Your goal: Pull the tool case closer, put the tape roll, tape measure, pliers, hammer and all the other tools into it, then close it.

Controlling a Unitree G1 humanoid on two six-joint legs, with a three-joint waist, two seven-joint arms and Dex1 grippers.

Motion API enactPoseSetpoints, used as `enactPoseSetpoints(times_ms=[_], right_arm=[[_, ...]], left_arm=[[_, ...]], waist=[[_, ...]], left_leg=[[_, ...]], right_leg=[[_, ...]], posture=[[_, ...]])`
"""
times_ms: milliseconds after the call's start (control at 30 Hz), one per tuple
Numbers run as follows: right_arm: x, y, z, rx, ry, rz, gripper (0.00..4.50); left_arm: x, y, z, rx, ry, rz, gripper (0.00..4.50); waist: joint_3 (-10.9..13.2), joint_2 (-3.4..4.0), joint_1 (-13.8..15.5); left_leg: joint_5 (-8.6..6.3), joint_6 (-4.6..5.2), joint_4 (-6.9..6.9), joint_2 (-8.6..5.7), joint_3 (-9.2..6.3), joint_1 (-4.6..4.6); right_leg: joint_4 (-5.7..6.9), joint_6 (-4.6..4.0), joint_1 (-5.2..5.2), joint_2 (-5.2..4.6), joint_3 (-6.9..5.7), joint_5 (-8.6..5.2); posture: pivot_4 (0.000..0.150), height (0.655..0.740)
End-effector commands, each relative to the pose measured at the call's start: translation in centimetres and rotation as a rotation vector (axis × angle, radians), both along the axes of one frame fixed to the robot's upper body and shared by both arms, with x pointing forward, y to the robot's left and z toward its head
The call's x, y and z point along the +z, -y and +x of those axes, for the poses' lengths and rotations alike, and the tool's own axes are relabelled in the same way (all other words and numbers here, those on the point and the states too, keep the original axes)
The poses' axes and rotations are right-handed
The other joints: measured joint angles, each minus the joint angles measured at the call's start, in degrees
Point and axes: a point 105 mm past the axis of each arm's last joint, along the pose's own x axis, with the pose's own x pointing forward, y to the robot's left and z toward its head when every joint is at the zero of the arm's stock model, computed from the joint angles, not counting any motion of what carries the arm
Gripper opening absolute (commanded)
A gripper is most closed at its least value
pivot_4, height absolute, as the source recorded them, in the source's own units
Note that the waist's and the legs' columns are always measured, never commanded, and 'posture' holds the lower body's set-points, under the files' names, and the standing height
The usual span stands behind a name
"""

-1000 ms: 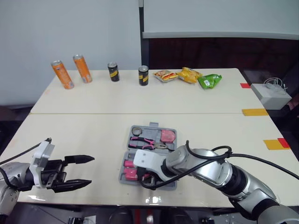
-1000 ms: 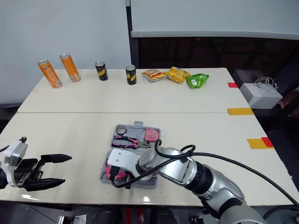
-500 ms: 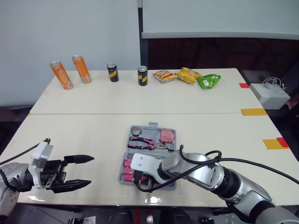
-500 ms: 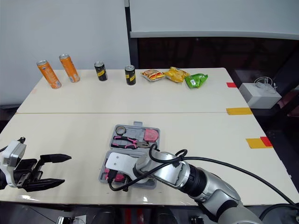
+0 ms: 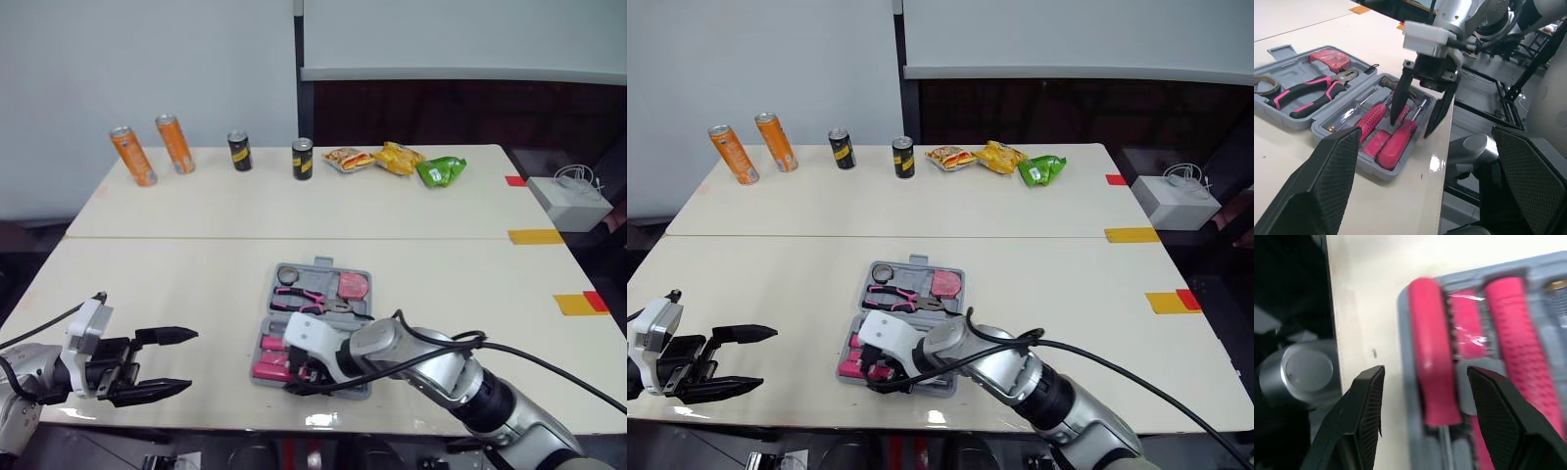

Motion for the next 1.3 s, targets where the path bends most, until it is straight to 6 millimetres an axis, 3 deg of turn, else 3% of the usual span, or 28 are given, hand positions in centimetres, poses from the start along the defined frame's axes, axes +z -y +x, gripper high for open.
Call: enactPoseSetpoints(times_ms=[33,233,533,767,900,1000,1067,1133,1300], right_arm=[[1.7,-0.3,0.1,0.03,0.068,0.092,2.76],[2.2,1.4,-0.5,0.016,0.051,0.326,2.76],[0.7,1.3,-0.5,-0.01,0.05,0.468,0.05],[-1.0,1.4,-0.3,-0.009,0.051,0.444,0.05],[-4.0,1.7,0.1,-0.012,0.043,0.317,0.05],[-4.7,1.8,0.1,-0.003,0.044,0.291,0.05],[-9.1,2.4,-1.3,0.054,-0.011,0.146,0.05],[-11.7,3.2,-2.4,0.099,-0.038,0.045,0.05],[-12.3,3.8,-2.3,0.163,0.013,0.001,0.05]], left_arm=[[0.6,0.2,-0.7,-0.079,0.021,-0.02,4.5],[0.6,0.4,-0.9,-0.082,0.017,-0.028,4.5],[0.6,0.6,-1.0,-0.087,0.018,-0.036,4.5],[0.5,0.6,-1.1,-0.083,0.02,-0.041,4.5],[0.4,0.7,-1.1,-0.08,0.023,-0.047,4.5],[0.4,0.7,-1.1,-0.079,0.024,-0.048,4.5],[0.3,0.7,-1.1,-0.077,0.025,-0.052,4.5],[0.2,0.8,-1.1,-0.074,0.028,-0.055,4.5],[0.1,0.7,-1.1,-0.063,0.035,-0.056,4.5]], waist=[[0.0,0.0,-0.1],[0.0,-0.04,0.0],[0.0,-0.12,-0.4],[-0.1,-0.14,-0.4],[-0.1,-0.16,-0.4],[-0.1,-0.17,-0.5],[-0.2,-0.18,-0.5],[-0.6,-0.23,-0.7],[-1.3,-0.4,-0.7]], left_leg=[[0.0,0.0,0.0,0.0,0.0,0.01],[-0.02,0.04,0.0,0.02,0.0,-0.04],[-0.1,0.33,0.02,0.03,0.01,0.01],[-0.12,0.38,0.02,0.03,0.01,0.01],[-0.13,0.38,0.02,0.04,0.01,0.03],[-0.12,0.38,0.02,0.04,0.01,0.03],[-0.12,0.39,0.02,0.04,0.01,0.07],[-0.13,0.39,0.01,0.05,0.03,0.14],[-0.14,0.37,-0.21,0.06,0.08,0.79]], right_leg=[[0.01,0.0,0.0,0.0,0.0,0.0],[-0.04,-0.25,0.01,0.02,-0.01,-0.16],[-0.04,-0.41,0.03,0.02,-0.01,-0.21],[-0.05,-0.41,0.04,0.02,-0.03,-0.21],[-0.05,-0.41,0.05,0.02,-0.03,-0.21],[-0.04,-0.42,0.05,0.02,-0.03,-0.21],[-0.04,-0.42,0.07,0.02,-0.03,-0.21],[-0.05,-0.44,0.12,0.02,-0.03,-0.21],[-0.06,-0.57,0.62,0.03,-0.02,-0.39]], posture=[[0.15,0.74],[0.15,0.74],[0.15,0.74],[0.15,0.74],[0.15,0.74],[0.15,0.74],[0.15,0.74],[0.15,0.74],[0.15,0.74]])
